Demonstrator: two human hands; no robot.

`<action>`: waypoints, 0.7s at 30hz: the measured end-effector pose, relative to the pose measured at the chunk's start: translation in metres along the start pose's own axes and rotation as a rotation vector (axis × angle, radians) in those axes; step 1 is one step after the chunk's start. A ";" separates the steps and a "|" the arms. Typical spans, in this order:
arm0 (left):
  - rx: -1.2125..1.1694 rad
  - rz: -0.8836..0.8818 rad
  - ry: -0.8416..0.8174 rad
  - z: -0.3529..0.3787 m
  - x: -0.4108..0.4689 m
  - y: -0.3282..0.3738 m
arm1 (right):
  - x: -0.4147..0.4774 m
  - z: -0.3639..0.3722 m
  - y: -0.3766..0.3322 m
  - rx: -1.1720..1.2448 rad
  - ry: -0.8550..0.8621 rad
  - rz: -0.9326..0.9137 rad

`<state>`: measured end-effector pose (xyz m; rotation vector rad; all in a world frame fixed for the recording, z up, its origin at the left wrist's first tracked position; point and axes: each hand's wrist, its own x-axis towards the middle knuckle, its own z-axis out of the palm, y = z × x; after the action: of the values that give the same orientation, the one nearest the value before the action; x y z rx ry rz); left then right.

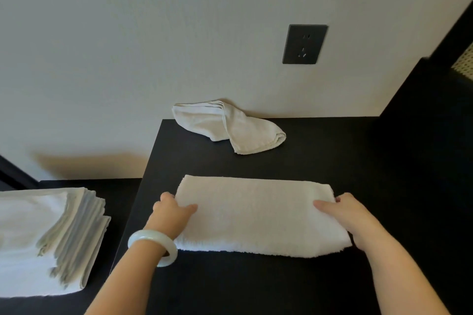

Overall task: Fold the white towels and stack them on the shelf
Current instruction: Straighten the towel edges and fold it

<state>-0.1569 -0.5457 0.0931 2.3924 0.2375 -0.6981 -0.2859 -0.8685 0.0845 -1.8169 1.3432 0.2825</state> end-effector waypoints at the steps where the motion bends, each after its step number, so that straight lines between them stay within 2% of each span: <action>1: -0.078 -0.032 -0.047 -0.005 0.001 -0.002 | -0.002 -0.005 -0.002 0.138 -0.083 0.005; 4: -0.368 -0.103 -0.171 -0.023 -0.002 -0.008 | -0.018 -0.008 -0.015 0.439 -0.372 -0.033; 7: -0.545 -0.062 -0.170 -0.042 -0.011 -0.019 | -0.035 0.006 -0.041 0.558 -0.548 -0.085; 15: -0.908 -0.053 -0.018 -0.124 -0.017 -0.081 | -0.095 0.094 -0.135 0.594 -0.733 -0.202; 21: -0.983 -0.033 0.055 -0.198 0.002 -0.152 | -0.146 0.191 -0.189 0.554 -0.793 -0.263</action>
<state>-0.1219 -0.3042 0.1439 1.4643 0.5055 -0.3830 -0.1259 -0.6156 0.1466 -1.1865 0.5387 0.3879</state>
